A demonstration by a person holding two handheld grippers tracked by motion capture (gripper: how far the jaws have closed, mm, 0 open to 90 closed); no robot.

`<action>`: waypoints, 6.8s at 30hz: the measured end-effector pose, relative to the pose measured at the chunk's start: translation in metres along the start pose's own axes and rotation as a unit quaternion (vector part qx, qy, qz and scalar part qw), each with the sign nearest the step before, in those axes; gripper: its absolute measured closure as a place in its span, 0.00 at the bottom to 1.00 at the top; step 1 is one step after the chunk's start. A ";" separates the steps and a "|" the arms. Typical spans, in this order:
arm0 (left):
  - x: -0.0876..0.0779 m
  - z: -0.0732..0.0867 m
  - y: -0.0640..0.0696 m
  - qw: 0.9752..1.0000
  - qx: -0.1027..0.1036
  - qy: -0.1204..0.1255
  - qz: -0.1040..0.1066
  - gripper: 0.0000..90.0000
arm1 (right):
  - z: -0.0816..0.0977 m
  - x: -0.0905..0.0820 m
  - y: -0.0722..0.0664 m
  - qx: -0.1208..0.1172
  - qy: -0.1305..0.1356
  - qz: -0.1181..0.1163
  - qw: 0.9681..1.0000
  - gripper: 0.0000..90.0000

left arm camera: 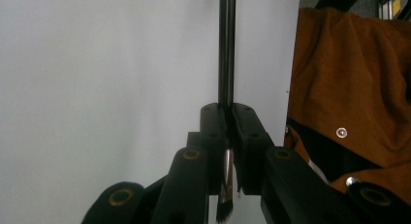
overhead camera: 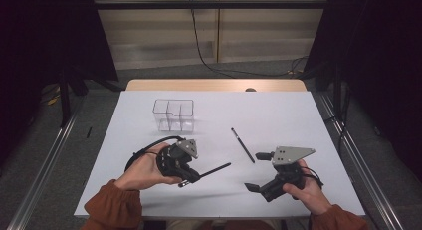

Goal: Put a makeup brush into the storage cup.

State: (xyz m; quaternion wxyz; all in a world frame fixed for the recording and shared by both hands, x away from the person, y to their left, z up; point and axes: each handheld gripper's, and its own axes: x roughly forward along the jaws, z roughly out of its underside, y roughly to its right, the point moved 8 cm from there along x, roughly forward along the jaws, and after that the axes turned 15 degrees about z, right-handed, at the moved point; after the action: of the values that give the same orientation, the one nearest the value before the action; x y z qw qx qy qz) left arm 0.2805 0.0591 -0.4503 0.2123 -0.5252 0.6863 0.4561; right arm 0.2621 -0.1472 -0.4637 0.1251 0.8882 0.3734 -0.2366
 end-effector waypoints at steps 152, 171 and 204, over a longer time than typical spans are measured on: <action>-0.002 0.006 -0.031 0.986 -0.037 0.114 -0.114 0.05 | 0.012 0.041 0.001 -0.143 -0.231 -0.118 0.955 0.93; -0.001 0.030 -0.024 0.978 -0.044 0.157 -0.133 0.05 | 0.018 0.029 0.009 -0.056 -0.177 -0.114 0.976 0.93; 0.003 0.035 -0.030 0.971 -0.042 0.188 -0.141 0.05 | -0.002 0.031 0.007 0.012 -0.007 -0.097 0.995 0.93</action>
State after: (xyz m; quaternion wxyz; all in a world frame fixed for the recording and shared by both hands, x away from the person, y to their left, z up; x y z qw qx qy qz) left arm 0.2999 0.0869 -0.4817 0.1191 -0.7020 0.6128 0.3429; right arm 0.2864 -0.1322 -0.4781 0.0933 0.8476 0.4539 -0.2586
